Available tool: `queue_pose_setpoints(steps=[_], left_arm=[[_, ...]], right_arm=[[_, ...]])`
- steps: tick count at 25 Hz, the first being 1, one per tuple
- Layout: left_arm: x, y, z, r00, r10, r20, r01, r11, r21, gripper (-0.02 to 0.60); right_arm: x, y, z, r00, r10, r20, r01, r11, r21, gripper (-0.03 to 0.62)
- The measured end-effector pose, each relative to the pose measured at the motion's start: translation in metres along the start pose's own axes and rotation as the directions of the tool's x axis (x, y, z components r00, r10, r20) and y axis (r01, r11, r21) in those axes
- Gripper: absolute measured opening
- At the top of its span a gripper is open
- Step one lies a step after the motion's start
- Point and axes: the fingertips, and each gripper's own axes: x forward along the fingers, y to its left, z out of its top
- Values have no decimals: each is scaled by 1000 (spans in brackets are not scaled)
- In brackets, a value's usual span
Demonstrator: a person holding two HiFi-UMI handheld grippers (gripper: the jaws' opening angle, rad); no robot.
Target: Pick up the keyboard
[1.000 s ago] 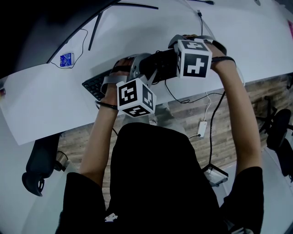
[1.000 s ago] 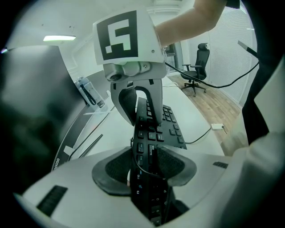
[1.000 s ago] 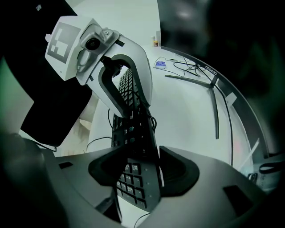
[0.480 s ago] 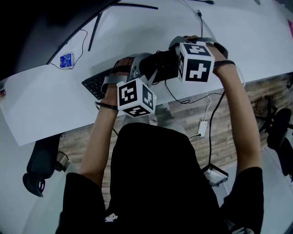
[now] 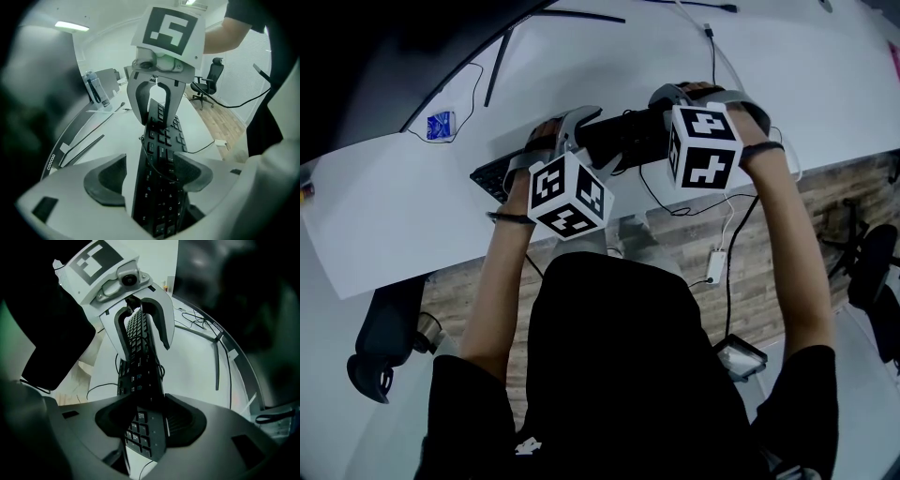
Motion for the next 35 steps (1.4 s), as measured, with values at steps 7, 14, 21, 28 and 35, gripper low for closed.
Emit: queue_pose_setpoints(steps=[7, 14, 21, 28, 35], left_arm=[[-5, -9, -7, 998, -48, -43, 49, 999, 13, 304], [-7, -17, -5, 995, -61, -75, 64, 997, 39, 305], [-5, -28, -6, 989, -83, -122, 93, 993, 74, 305], [-6, -40, -6, 981, -99, -167, 118, 987, 112, 304], [-5, -54, -11, 958, -152, -244, 185, 976, 116, 304]], right_arm=[[-8, 9, 2, 992, -124, 4, 124, 992, -17, 187], [-20, 20, 2, 961, -275, 16, 275, 961, -34, 188], [-28, 34, 0, 904, -427, 24, 428, 903, -39, 189], [-35, 49, -1, 829, -558, 36, 559, 827, -62, 189], [-40, 64, 0, 761, -647, 36, 648, 757, -86, 189]])
